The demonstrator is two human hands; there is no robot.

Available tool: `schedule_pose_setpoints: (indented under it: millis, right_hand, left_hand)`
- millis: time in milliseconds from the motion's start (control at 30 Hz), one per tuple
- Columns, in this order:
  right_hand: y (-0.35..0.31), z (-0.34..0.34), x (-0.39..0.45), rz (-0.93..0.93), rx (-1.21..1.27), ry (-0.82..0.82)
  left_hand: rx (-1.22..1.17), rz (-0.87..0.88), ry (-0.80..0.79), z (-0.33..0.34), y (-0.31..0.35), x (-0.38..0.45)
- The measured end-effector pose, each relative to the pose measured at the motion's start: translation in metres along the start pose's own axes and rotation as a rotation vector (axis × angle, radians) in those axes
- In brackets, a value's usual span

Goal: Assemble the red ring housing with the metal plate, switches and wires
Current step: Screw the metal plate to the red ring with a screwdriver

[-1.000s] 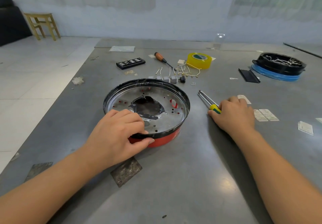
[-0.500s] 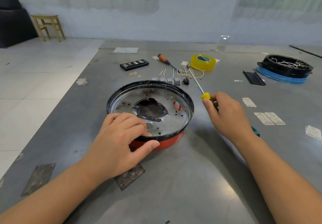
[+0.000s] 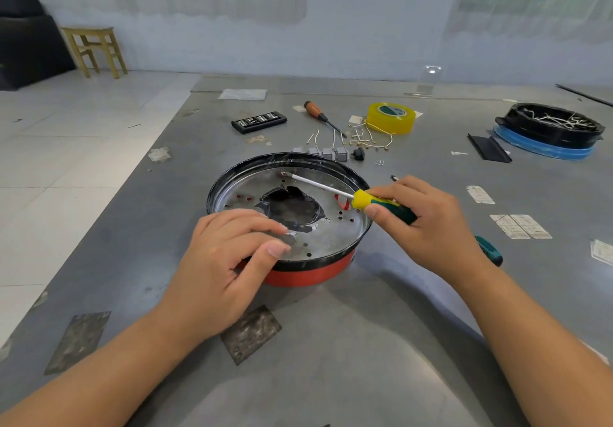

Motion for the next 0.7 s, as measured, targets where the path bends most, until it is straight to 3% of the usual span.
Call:
schedule_pose_setpoints:
  millis: [133,367,567,700]
  right_hand:
    - [-0.006,-0.004,0.002,0.030,0.160,-0.063]
    - [-0.028,-0.009,0.021,-0.017,0.368,-0.117]
    - [-0.050,0.008,0.062,0.429,1.051,0.107]
    - [-0.070,0.037,0.080,0.566,1.102,-0.082]
  left_hand:
    - [0.014,-0.033,0.175,-0.007,-0.006,0.003]
    - [0.178,-0.039,0.097,-0.007,-0.008,0.008]
    - [0.190,-0.023,0.176,-0.009,-0.011,0.009]
    - [0.162,-0.002,0.183,-0.005,-0.005,0.009]
Point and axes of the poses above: each hand's wrist, its own x-axis towards the middle knuckle, its own z-axis out of the palm, y = z × x, the point moved 2 cm from there along x, towards the middle knuckle, and after that the axes turned 4 degrees about y, right-handed, at the moved point
